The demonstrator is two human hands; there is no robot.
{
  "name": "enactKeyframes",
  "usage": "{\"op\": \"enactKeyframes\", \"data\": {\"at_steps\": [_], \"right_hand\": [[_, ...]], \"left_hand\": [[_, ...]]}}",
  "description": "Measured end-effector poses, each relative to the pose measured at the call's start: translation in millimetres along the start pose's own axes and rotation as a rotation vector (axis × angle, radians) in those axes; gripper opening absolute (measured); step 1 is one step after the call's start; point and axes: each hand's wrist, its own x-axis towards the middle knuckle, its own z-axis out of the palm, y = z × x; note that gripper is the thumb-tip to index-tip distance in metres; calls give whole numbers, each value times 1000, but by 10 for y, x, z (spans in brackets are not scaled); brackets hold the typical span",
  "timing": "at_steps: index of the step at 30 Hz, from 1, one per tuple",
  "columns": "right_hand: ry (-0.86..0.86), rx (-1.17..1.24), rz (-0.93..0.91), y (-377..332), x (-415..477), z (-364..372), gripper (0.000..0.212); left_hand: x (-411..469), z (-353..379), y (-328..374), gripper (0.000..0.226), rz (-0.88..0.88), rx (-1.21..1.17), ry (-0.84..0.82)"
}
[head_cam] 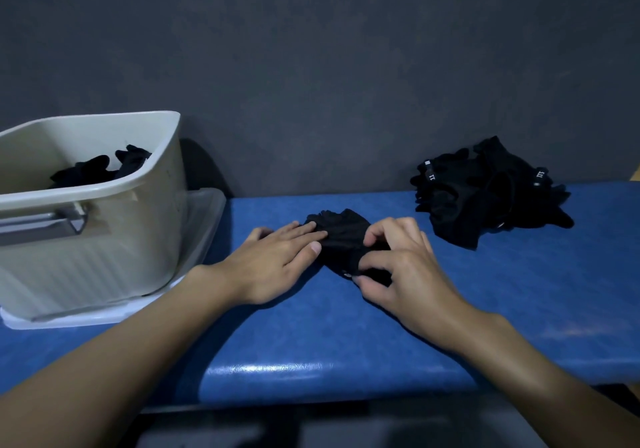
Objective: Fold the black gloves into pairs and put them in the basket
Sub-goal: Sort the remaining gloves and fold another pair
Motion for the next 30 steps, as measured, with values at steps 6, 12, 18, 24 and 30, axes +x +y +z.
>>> {"op": "enactKeyframes", "data": {"at_steps": [6,12,18,24,30], "right_hand": [[-104,119,-33,-12,-110,-10,12],[45,360,77,-5,-78,-191,17],[-114,275,207,134,40,-151,35],[-298,20,153,158,52,-110,45],[-304,33,72,154,174,-187,53]], "left_hand": [[19,-47,140,68,-43,-41,-63],[4,-32,286,50,-40,-112,175],[-22,6,578,56,46,-74,319],[-37,142,464,78,-33,53,74],[-27,143,388,84,-23,-56,146]]}}
